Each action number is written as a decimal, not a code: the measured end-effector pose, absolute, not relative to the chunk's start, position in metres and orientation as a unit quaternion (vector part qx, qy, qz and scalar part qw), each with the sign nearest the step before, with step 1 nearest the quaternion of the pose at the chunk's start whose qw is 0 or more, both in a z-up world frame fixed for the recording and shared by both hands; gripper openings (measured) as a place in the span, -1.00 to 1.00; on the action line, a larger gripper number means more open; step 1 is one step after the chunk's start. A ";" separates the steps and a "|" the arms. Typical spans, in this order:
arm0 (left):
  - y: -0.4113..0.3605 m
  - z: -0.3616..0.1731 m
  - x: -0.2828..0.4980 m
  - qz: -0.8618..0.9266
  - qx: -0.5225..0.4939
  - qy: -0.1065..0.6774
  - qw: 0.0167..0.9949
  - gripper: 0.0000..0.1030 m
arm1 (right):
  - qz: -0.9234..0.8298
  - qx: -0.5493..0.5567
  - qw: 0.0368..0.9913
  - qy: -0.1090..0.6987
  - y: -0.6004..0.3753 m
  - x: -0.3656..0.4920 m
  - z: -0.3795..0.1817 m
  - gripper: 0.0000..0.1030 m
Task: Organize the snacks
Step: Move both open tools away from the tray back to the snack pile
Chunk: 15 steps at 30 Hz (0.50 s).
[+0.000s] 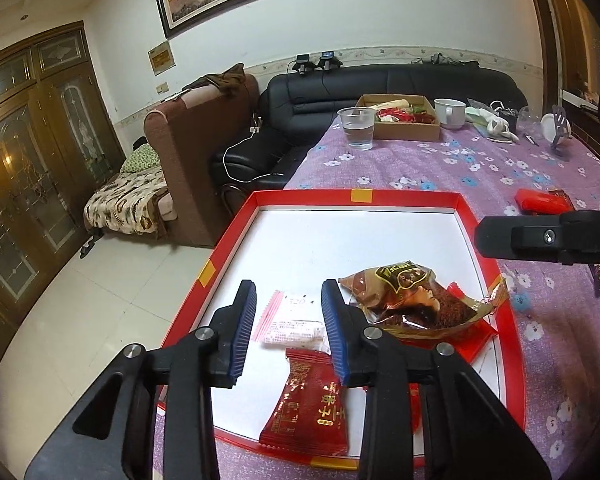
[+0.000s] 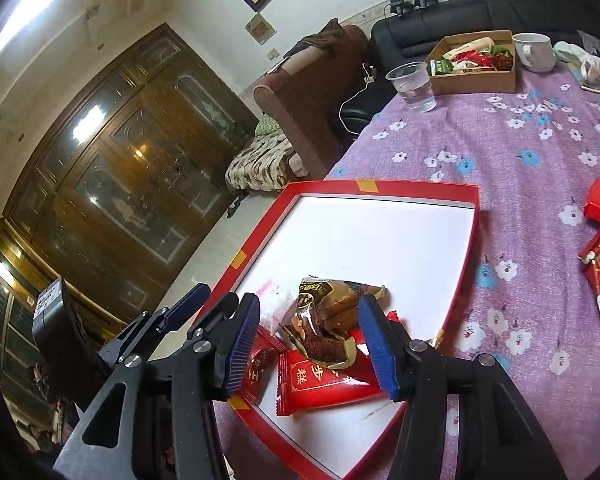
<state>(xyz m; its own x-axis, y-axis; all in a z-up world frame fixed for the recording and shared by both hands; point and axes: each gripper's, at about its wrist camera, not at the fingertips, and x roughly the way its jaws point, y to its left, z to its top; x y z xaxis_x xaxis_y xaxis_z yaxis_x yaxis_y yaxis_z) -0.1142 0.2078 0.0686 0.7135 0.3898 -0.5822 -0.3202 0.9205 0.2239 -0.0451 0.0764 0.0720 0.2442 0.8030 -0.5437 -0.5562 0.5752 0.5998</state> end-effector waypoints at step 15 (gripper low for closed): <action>0.183 0.070 -0.107 0.183 0.077 0.336 0.921 -0.39 | 0.427 0.177 0.776 0.429 0.040 -0.034 0.068 0.06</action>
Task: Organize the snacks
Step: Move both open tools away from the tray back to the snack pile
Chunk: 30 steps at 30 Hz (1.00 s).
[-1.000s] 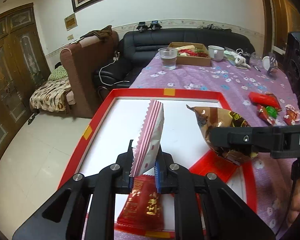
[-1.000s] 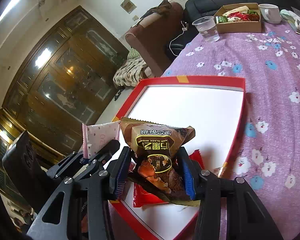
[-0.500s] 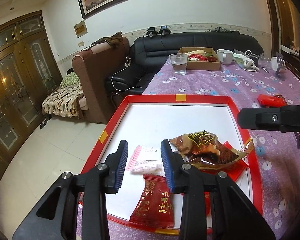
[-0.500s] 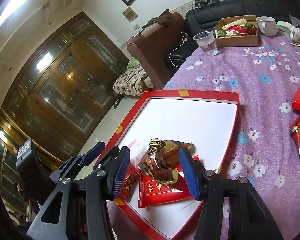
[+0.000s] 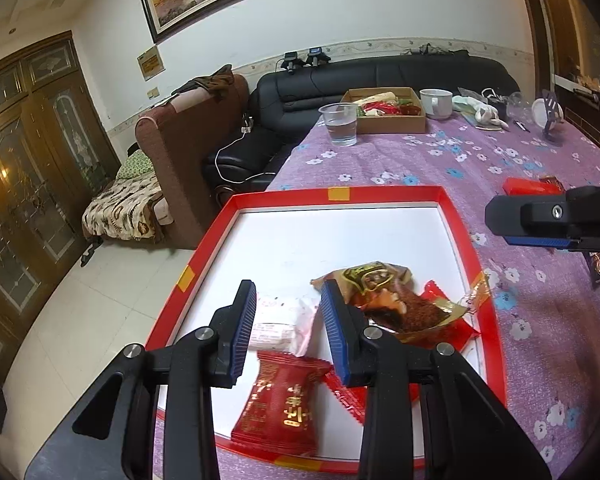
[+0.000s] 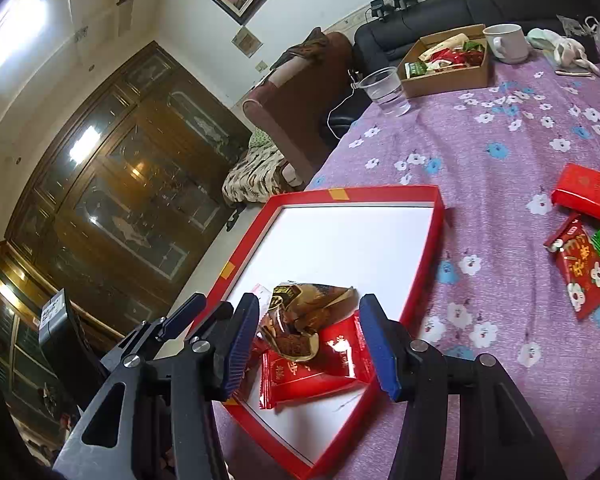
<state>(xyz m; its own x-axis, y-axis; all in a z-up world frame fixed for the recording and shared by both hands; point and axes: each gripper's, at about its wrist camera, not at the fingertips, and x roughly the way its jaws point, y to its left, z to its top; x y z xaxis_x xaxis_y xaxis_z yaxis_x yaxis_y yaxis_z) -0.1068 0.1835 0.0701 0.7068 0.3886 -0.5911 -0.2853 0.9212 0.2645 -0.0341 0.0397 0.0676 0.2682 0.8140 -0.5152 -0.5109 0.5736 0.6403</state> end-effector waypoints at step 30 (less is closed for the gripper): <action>0.142 0.075 -0.091 0.159 0.104 0.339 0.922 -0.18 | 0.407 0.223 0.783 0.414 -0.020 -0.018 0.069 0.08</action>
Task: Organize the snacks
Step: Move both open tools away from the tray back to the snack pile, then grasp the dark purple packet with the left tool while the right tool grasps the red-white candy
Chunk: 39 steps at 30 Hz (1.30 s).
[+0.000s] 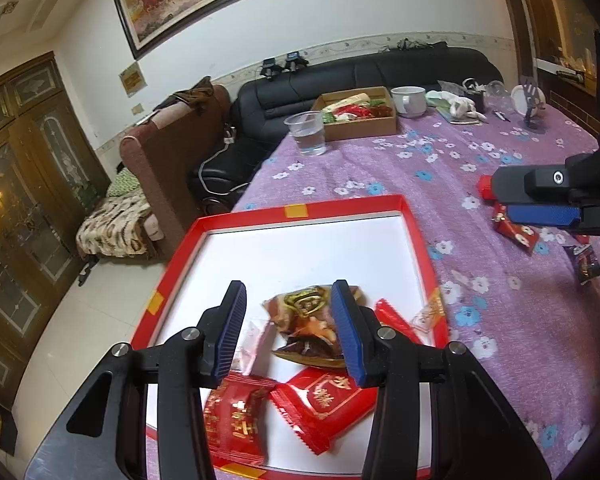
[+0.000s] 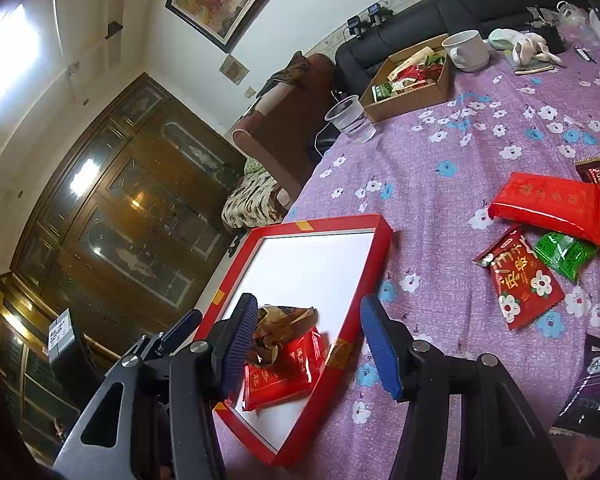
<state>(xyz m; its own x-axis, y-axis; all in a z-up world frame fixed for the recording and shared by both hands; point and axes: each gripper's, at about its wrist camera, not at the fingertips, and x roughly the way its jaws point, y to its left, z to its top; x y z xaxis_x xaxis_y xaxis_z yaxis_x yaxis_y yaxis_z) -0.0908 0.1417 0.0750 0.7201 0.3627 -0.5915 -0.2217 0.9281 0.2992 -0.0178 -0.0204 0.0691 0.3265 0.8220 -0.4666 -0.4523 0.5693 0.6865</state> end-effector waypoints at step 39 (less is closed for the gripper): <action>-0.053 0.046 -0.019 -0.140 0.101 0.435 0.884 0.39 | -0.002 0.222 0.855 0.469 -0.319 0.012 0.011 0.41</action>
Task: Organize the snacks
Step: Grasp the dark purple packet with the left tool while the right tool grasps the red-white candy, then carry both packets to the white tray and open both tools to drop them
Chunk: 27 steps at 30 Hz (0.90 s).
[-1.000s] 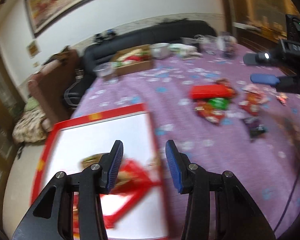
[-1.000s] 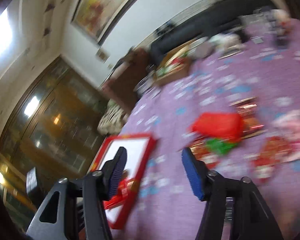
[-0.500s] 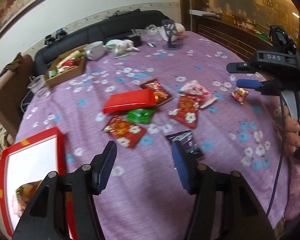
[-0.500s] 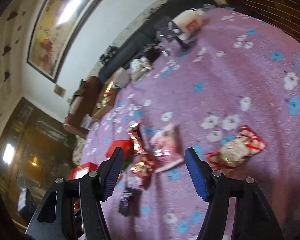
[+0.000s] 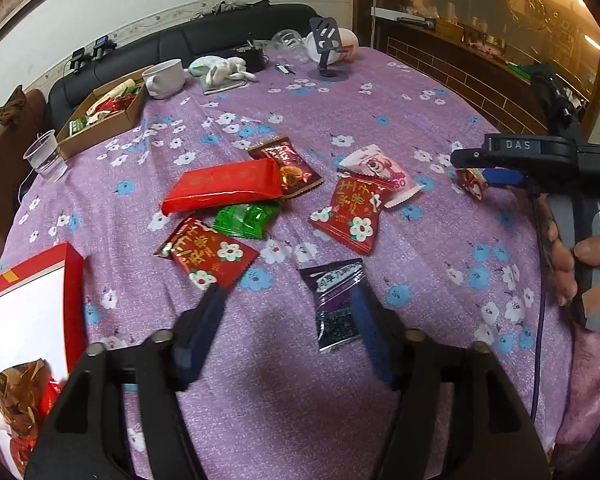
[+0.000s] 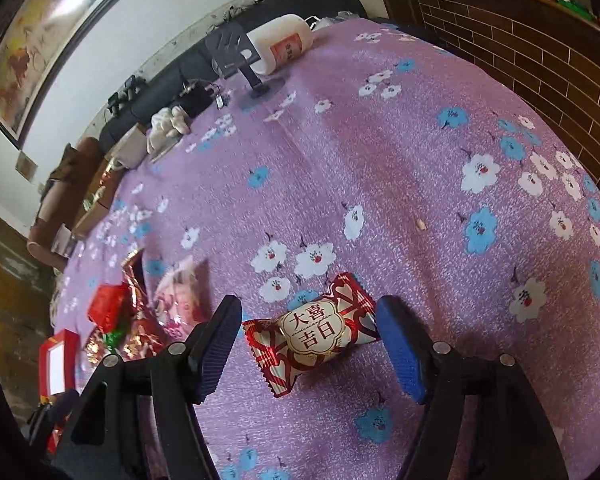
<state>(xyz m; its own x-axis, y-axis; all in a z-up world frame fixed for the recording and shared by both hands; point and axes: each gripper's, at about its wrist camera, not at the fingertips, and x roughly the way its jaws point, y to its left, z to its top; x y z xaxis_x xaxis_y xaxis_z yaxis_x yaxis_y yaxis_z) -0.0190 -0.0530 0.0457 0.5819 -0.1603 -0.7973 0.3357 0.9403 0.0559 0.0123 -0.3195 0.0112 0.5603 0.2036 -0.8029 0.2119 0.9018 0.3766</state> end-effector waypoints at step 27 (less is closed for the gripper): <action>-0.058 0.023 -0.008 -0.160 0.092 0.430 0.884 -0.60 | 0.088 0.308 0.840 0.439 -0.333 0.010 0.001 -0.12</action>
